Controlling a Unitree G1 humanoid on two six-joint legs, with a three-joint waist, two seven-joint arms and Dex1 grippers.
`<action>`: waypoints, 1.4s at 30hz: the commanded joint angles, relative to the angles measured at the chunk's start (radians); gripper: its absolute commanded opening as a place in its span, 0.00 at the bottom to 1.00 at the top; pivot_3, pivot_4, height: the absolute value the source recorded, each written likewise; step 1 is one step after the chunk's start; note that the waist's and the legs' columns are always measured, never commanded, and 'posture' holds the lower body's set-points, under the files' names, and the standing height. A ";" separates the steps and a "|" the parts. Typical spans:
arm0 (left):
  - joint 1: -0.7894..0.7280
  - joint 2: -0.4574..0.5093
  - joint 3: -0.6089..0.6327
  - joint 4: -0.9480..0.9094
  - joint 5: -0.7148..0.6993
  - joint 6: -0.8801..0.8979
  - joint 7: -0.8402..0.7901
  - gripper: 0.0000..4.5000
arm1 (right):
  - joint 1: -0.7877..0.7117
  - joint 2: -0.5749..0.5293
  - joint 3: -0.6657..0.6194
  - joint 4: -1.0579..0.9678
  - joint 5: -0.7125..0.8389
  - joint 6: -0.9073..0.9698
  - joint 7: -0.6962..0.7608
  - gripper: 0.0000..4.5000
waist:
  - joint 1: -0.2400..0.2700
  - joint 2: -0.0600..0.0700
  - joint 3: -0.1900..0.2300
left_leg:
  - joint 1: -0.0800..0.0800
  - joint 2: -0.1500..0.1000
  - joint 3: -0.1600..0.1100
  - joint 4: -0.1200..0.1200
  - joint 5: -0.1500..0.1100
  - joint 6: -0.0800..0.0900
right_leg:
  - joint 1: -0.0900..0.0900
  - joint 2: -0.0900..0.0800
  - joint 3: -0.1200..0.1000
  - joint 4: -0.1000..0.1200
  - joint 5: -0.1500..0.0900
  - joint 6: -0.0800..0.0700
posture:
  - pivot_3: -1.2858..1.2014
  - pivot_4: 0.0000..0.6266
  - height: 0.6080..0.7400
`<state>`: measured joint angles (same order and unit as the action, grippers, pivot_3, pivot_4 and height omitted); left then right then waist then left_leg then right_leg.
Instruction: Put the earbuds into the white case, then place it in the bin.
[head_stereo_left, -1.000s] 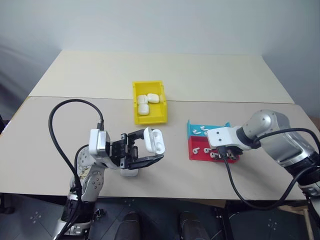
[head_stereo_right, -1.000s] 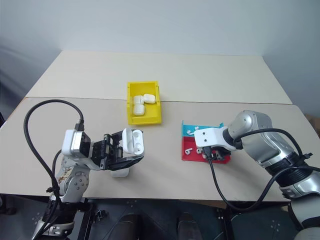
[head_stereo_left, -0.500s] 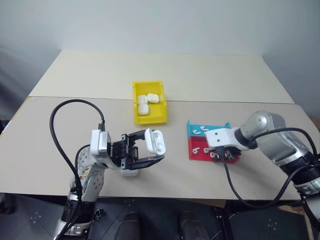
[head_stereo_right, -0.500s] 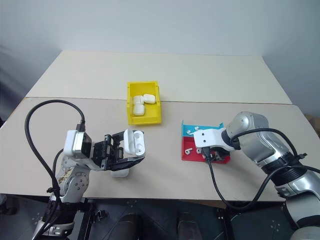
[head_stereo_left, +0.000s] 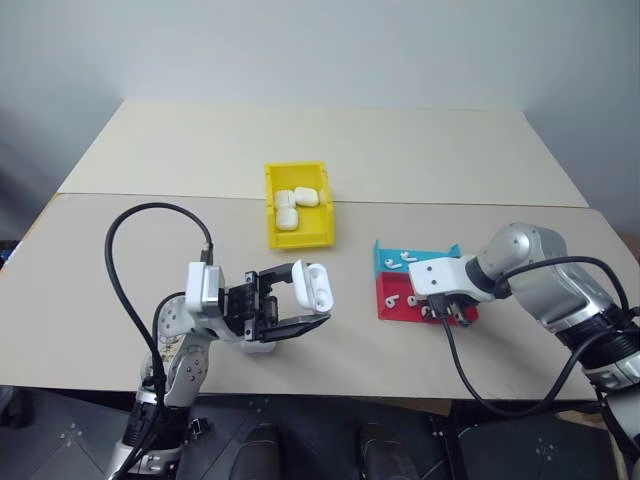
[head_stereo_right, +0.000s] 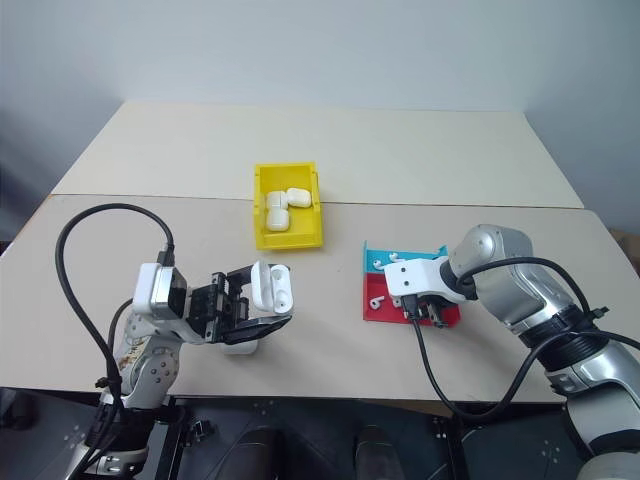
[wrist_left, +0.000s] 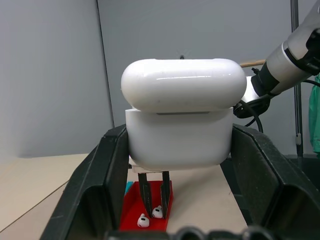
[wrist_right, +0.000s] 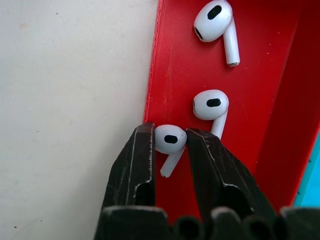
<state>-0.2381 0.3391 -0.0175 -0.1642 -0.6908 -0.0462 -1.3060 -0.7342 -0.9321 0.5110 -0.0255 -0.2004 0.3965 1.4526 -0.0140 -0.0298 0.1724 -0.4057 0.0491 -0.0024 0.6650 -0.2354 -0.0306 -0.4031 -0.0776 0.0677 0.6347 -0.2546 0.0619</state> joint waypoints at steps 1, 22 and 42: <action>-0.004 0.002 -0.004 -0.045 0.001 -0.006 0.007 0.61 | -0.009 -0.006 -0.023 -0.002 -0.013 -0.024 0.003 0.26 | 0.000 0.000 0.000 | 0.000 0.000 0.000 0.000 0.000 0.000 | 0.000 0.000 0.000 0.000 0.000 0.000 | 0.52 0.24 1.00; -0.028 -0.010 0.003 -0.068 -0.041 0.030 0.035 0.61 | -0.004 -0.043 -0.369 -0.237 0.225 0.264 -0.039 0.26 | 0.001 0.000 0.000 | 0.000 0.000 0.000 0.000 0.000 0.000 | 0.000 0.000 0.000 0.002 0.000 0.000 | 0.52 0.24 1.00; -0.238 -0.043 -0.021 -0.047 -0.176 0.267 0.012 0.61 | 0.108 0.423 -0.934 -0.587 1.088 0.278 -0.424 0.26 | -0.003 0.001 -0.001 | 0.001 0.000 -0.001 0.003 0.000 0.000 | 0.000 0.001 0.001 0.006 0.000 0.000 | 0.52 0.24 1.00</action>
<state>-0.4527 0.2965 -0.0355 -0.2033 -0.8652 0.2215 -1.2733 -0.6306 -0.5227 -0.4345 -0.5797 0.8599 0.7484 1.0370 -0.0170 -0.0289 0.1717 -0.4051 0.0489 -0.0030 0.6677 -0.2354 -0.0301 -0.4026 -0.0770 0.0684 0.6404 -0.2548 0.0620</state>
